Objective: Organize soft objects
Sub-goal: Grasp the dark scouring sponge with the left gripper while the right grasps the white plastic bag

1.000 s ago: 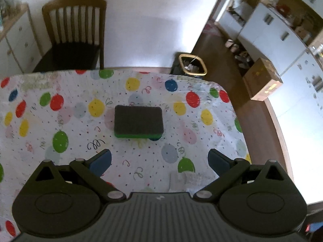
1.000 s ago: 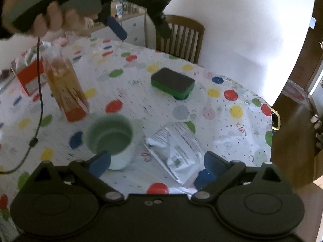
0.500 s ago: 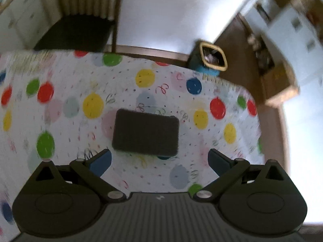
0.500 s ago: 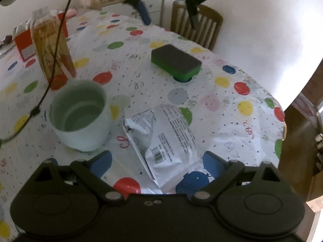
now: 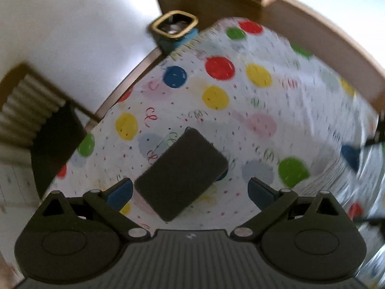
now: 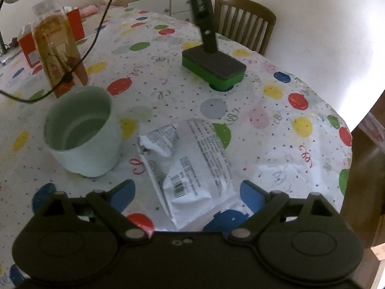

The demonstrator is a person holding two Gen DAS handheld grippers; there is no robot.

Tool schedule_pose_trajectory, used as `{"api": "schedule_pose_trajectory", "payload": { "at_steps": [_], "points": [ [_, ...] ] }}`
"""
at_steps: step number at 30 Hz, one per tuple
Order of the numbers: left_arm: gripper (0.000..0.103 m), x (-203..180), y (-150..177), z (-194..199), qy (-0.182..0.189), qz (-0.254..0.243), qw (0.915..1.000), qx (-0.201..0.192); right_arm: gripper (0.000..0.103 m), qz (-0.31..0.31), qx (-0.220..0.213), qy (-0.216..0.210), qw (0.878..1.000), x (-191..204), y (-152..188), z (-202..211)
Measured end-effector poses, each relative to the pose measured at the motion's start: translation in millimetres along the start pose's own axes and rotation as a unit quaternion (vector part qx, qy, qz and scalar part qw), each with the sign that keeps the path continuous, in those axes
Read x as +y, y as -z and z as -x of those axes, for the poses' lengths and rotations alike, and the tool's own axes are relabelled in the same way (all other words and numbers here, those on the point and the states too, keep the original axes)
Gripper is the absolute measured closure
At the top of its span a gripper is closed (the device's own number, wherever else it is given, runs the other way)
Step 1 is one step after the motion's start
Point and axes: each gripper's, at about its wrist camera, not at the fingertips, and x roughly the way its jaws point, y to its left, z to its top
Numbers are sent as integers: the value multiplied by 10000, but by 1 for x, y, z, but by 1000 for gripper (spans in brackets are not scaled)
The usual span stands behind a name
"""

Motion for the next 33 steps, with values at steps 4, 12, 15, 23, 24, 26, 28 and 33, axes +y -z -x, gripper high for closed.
{"api": "schedule_pose_trajectory", "payload": {
  "at_steps": [4, 12, 15, 23, 24, 26, 28, 33],
  "points": [
    [1, -7, 2, -15, -143, -800, 9966, 118, 9, 126, -25, -27, 9999, -2, -4, -5],
    [1, -16, 10, -44, -69, -1802, 9835, 117, 7, 469, 56, -62, 9989, -2, -12, -21],
    [1, -14, 9, -56, -126, -1898, 9816, 148, 7, 502, 141, -127, 9986, -3, -13, -29],
    [0, -2, 9, -81, -153, -2110, 9772, 201, 6, 547, 194, -170, 9982, -4, -12, -44],
    [0, 0, 8, -82, -95, -2080, 9779, 192, 7, 483, 182, -212, 9984, -5, -12, -45],
    [0, 2, 8, -83, -61, -2028, 9791, 134, 9, 352, 156, -334, 9987, -9, -12, -47],
    [0, 4, 7, -84, 20, -1946, 9808, 95, 10, 255, 140, -417, 9987, -11, -12, -48],
    [4, 12, 7, -86, 193, -1604, 9869, 23, 22, 80, 15, -455, 9989, -11, -10, -43]
  ]
}}
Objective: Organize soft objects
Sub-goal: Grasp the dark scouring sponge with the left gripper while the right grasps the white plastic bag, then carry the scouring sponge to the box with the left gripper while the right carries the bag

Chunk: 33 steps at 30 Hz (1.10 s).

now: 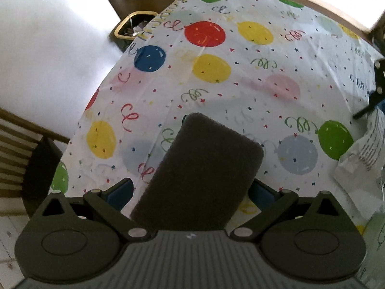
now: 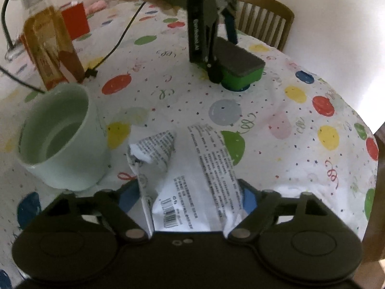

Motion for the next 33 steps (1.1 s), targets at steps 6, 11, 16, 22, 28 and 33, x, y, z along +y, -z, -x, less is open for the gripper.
{"api": "schedule_pose_trajectory", "payload": {
  "at_steps": [6, 11, 16, 22, 28, 33],
  "points": [
    [14, -2, 7, 6, 88, 246, 9996, -91, 28, -148, -107, 281, 9994, 9, 3, 6],
    [14, -12, 7, 9, -170, 201, 9996, -128, 29, -288, -98, 552, 9980, 19, 5, 8],
    [15, -30, 6, 14, -683, 104, 9976, -102, 38, -926, -274, 917, 9911, 13, 7, 16],
    [15, -34, 4, 27, -1001, 443, 9938, -219, 39, -1637, -444, 1255, 9775, 3, 16, 36],
    [15, -36, 0, 59, -1136, 1070, 9865, -498, 39, -2220, -572, 1443, 9626, 4, 20, 61],
    [15, -42, 3, 100, -1001, 1592, 9788, -808, 39, -2521, -639, 1548, 9531, 14, 14, 87]
  ]
}}
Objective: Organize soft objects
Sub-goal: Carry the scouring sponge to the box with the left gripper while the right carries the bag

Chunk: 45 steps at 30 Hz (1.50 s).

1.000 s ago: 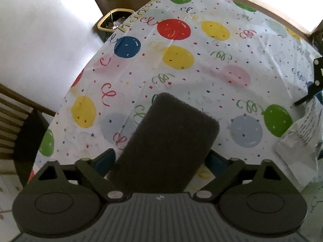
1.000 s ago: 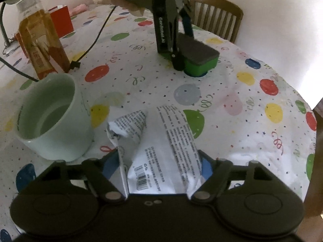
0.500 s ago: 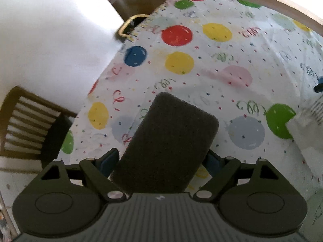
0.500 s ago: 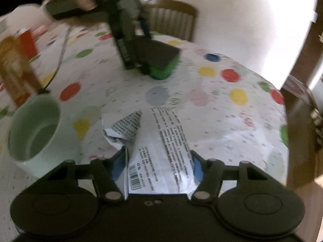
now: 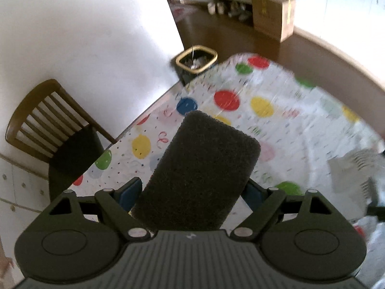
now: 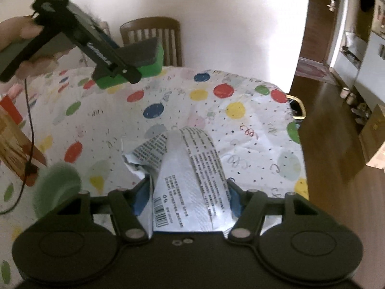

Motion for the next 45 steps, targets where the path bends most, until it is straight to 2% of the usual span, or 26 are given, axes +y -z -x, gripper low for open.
{"api": "schedule_pose_trajectory", "payload": {
  "at_steps": [7, 15, 20, 27, 36, 45],
  "points": [
    [15, -8, 9, 67, 465, 606, 9967, -284, 38, -270, -102, 6, 9996, 19, -7, 49],
    [15, -25, 38, 134, 769, 1053, 9905, -437, 38, -515, -79, 114, 9986, 46, -9, 99],
    [15, -35, 66, 170, 968, 1129, 9875, -525, 38, -575, -63, 158, 9982, 65, -5, 122],
    [15, -36, 114, 210, 1142, 1500, 9805, -545, 38, -594, -99, 44, 9982, 100, 8, 148],
    [15, -17, 195, 252, 1039, 2107, 9707, -502, 38, -295, -60, -208, 9993, 166, 10, 160],
    [15, 29, 295, 278, 646, 2718, 9594, -376, 38, 102, -38, -475, 9988, 258, -5, 150]
  ]
}}
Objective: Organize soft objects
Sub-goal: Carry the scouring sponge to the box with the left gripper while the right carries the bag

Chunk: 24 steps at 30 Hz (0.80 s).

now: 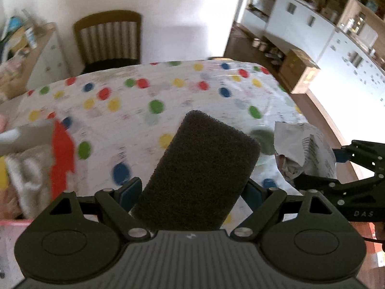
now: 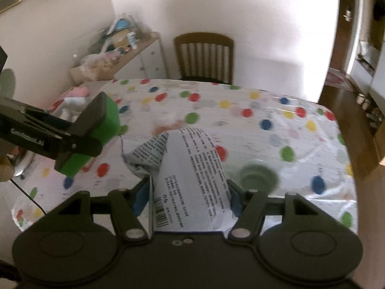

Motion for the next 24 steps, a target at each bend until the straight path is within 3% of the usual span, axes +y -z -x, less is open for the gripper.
{"api": "schedule_pose_trajectory", "payload": {
  "at_steps": [14, 24],
  "points": [
    [15, 146, 56, 51, -539, 728, 9957, -215, 38, 654, 69, -472, 9967, 162, -39, -66],
    [15, 254, 84, 72, -892, 1502, 9837, -420, 38, 965, 57, -518, 9940, 247, -68, -120]
  ]
}}
